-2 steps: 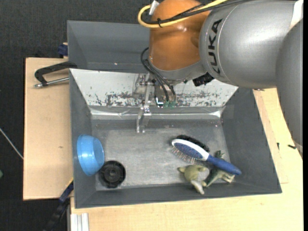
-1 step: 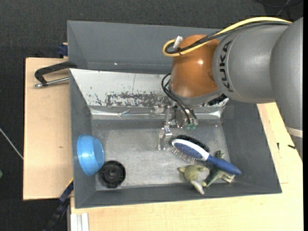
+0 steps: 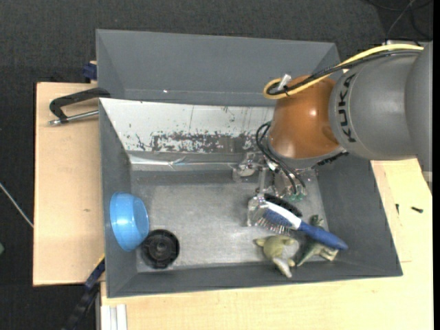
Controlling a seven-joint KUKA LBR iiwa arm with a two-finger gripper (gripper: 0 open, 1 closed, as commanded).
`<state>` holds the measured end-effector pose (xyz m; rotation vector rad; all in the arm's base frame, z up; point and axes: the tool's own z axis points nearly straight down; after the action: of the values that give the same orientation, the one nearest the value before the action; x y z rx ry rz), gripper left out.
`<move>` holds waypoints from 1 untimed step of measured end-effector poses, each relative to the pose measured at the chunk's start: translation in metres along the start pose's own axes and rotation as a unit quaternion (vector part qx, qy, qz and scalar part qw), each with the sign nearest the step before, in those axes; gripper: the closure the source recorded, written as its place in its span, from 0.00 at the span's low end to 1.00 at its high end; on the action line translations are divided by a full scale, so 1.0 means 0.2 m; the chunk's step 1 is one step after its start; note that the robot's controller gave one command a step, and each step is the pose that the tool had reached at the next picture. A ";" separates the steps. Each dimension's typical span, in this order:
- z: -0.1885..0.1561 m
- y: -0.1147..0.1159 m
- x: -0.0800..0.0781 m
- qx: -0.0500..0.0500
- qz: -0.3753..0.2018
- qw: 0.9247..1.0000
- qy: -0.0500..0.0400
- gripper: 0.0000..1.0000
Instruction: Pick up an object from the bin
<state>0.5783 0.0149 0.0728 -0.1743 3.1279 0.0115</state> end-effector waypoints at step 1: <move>-0.14 -0.25 0.39 0.001 -0.059 0.998 -0.002 0.00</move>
Offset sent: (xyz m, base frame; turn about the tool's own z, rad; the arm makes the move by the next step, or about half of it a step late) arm -0.0749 -0.0612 0.0236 -0.1222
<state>0.5062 -0.0437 0.0998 -0.3579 3.1076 0.0072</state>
